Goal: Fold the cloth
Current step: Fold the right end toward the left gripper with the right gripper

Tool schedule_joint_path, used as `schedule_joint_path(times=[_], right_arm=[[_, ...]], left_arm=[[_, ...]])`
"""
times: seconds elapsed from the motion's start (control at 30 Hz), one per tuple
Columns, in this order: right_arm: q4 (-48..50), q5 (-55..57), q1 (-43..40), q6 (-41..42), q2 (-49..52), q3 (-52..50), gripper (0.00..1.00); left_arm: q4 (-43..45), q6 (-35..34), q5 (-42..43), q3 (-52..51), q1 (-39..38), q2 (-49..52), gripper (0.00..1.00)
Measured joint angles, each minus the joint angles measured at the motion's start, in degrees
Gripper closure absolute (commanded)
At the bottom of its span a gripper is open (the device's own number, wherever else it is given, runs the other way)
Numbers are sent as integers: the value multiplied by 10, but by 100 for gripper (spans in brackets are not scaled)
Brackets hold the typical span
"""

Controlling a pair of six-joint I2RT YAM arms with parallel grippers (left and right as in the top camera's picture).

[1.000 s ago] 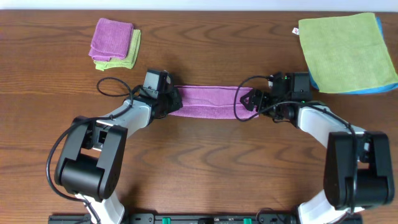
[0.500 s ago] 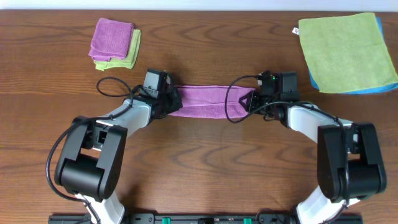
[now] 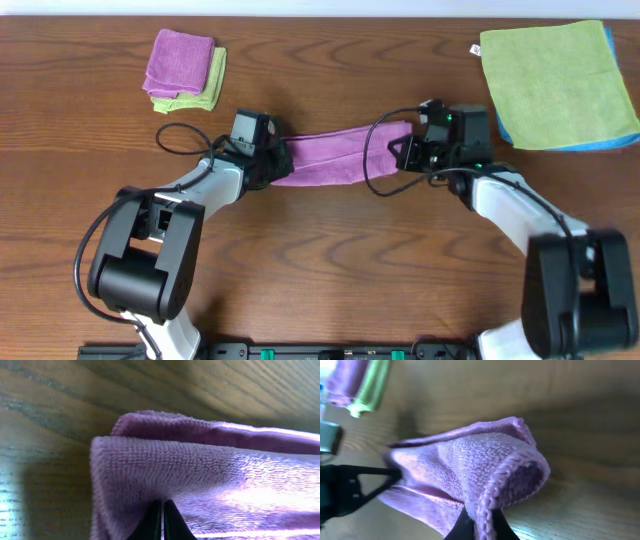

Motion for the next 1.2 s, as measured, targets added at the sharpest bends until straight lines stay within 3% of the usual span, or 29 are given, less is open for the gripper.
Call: schedule_joint_path(times=[0.6,1.2], right_arm=[[36,63,129,-4,-17,9,99],[-4,86,204,-41,60,132,99]], left_arm=[[-1,0,5,13,0,0,94],[-30,17,11,28,18,-12,94]])
